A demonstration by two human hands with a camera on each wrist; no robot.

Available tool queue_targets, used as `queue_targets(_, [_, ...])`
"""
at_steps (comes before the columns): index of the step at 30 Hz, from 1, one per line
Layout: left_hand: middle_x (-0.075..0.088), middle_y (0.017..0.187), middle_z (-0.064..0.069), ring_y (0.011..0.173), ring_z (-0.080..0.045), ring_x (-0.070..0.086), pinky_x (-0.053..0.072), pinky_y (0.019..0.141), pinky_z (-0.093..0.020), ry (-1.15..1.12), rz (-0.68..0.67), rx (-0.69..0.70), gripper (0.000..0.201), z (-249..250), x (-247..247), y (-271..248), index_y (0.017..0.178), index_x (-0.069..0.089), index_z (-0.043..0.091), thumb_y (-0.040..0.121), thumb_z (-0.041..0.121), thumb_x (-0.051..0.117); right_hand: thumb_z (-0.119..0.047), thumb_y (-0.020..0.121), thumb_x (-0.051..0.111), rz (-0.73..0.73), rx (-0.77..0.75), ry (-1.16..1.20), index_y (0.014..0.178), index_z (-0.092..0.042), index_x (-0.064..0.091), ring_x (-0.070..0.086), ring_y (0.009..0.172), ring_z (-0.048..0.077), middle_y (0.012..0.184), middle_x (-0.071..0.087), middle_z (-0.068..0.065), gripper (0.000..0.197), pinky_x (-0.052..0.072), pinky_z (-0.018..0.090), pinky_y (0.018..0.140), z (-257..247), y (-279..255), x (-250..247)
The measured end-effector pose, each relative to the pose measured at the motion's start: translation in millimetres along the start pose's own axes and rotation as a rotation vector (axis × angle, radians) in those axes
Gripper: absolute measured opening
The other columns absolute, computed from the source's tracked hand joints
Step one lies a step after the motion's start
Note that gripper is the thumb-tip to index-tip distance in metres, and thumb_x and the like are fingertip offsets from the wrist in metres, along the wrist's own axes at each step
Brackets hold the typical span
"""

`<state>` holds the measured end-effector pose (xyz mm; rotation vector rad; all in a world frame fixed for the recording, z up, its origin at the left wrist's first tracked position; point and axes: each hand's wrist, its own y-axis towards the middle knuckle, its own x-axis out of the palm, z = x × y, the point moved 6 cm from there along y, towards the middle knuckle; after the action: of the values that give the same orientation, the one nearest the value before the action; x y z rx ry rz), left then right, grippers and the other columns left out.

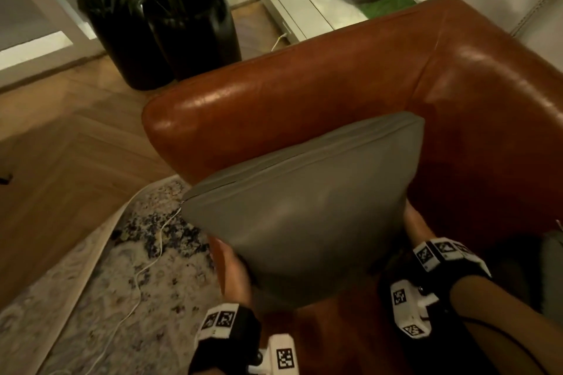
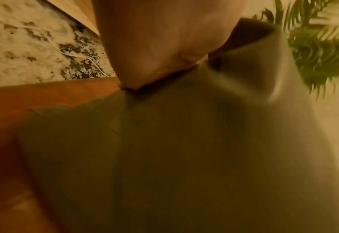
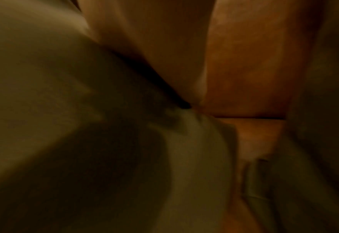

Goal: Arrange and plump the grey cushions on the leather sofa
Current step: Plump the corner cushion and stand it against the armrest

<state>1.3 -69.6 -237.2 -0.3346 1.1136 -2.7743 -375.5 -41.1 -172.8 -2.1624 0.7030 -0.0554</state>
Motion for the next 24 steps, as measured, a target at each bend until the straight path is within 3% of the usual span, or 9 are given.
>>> queue_targets(2, [0.044, 0.152, 0.015, 0.142, -0.015, 0.040, 0.032, 0.117, -0.044, 0.044, 0.152, 0.098, 0.098, -36.4, -44.0, 53.4, 0.147, 0.037, 0.043, 0.067, 0.098, 0.033, -0.095, 0.064, 0.037, 0.010, -0.018, -0.093, 0.145, -0.033, 0.044, 0.037, 0.140, 0.033, 0.156, 0.035, 0.004, 0.102, 0.028, 0.055, 0.114, 42.1, 57.5, -24.2])
queue_targets(5, [0.061, 0.137, 0.007, 0.120, -0.017, 0.060, 0.040, 0.111, -0.045, 0.017, 0.154, 0.042, 0.065, 64.6, 16.9, -8.7, 0.135, 0.054, 0.038, 0.088, 0.079, 0.036, -0.061, 0.099, 0.024, 0.104, -0.049, -0.039, 0.147, -0.012, 0.041, 0.039, 0.139, 0.031, 0.153, 0.040, 0.012, 0.071, 0.030, 0.045, 0.114, -13.3, 13.3, -19.4])
queue_targets(8, [0.078, 0.089, -0.001, 0.064, -0.008, 0.069, 0.059, 0.067, -0.025, -0.158, 0.052, 0.071, 0.036, 103.9, 55.6, -44.7, 0.112, 0.062, 0.022, 0.105, 0.042, 0.033, -0.052, 0.103, 0.019, 0.010, -0.235, 0.230, 0.148, -0.025, 0.040, 0.047, 0.130, 0.013, 0.143, 0.050, -0.005, 0.056, 0.041, 0.026, 0.093, -81.4, -13.7, 0.7])
queue_targets(9, [0.079, 0.085, 0.004, 0.070, -0.007, 0.073, 0.058, 0.062, -0.020, -0.165, 0.058, 0.073, 0.035, 95.9, 54.3, -43.3, 0.107, 0.063, 0.022, 0.104, 0.043, 0.035, -0.055, 0.102, 0.025, -0.048, -0.240, 0.260, 0.146, -0.026, 0.042, 0.053, 0.123, 0.013, 0.137, 0.055, -0.005, 0.056, 0.044, 0.026, 0.086, -88.2, -24.6, 10.1])
queue_targets(13, [0.040, 0.156, 0.003, 0.142, -0.017, 0.040, 0.035, 0.116, -0.040, 0.126, 0.199, 0.140, 0.085, 10.9, 12.8, 17.1, 0.150, 0.035, 0.032, 0.082, 0.082, 0.019, -0.065, 0.097, 0.025, -0.115, -0.207, 0.116, 0.151, -0.032, 0.030, 0.047, 0.128, 0.020, 0.137, 0.048, -0.007, 0.064, 0.038, 0.037, 0.100, -61.7, -34.5, 36.4])
queue_targets(17, [0.040, 0.153, 0.020, 0.142, -0.011, 0.036, 0.028, 0.117, -0.047, 0.171, 0.190, 0.077, 0.082, -4.5, -3.3, 30.4, 0.142, 0.038, 0.056, 0.069, 0.093, 0.044, -0.076, 0.087, 0.040, -0.087, -0.140, 0.140, 0.145, -0.031, 0.042, 0.048, 0.130, 0.026, 0.146, 0.048, 0.001, 0.074, 0.038, 0.041, 0.108, -65.0, -25.1, 44.2])
queue_targets(20, [0.055, 0.142, 0.011, 0.133, -0.022, 0.051, 0.040, 0.108, -0.043, 0.034, -0.010, 0.017, 0.073, 26.3, 24.9, -13.3, 0.142, 0.046, 0.041, 0.081, 0.080, 0.049, -0.051, 0.096, 0.050, -0.088, -0.229, 0.195, 0.114, -0.029, 0.060, 0.067, 0.093, 0.014, 0.109, 0.069, -0.002, 0.030, 0.055, 0.030, 0.074, -83.7, -38.5, 29.0])
queue_targets(22, [0.063, 0.129, 0.000, 0.120, -0.024, 0.057, 0.043, 0.102, -0.039, -0.101, -0.002, -0.039, 0.055, 41.7, 34.6, -44.6, 0.136, 0.052, 0.028, 0.092, 0.061, 0.049, -0.035, 0.104, 0.040, -0.107, -0.361, 0.231, 0.118, -0.027, 0.058, 0.068, 0.092, 0.009, 0.107, 0.070, -0.007, 0.024, 0.054, 0.025, 0.071, -93.0, -52.1, 18.5])
queue_targets(24, [0.057, 0.138, -0.003, 0.125, -0.022, 0.053, 0.041, 0.108, -0.043, -0.091, 0.012, 0.031, 0.074, 43.6, 27.8, -44.7, 0.145, 0.044, 0.022, 0.086, 0.066, 0.054, -0.031, 0.105, 0.039, -0.078, -0.422, 0.216, 0.132, -0.020, 0.052, 0.064, 0.103, 0.015, 0.119, 0.066, -0.003, 0.032, 0.053, 0.029, 0.078, -87.0, -51.3, 13.1])
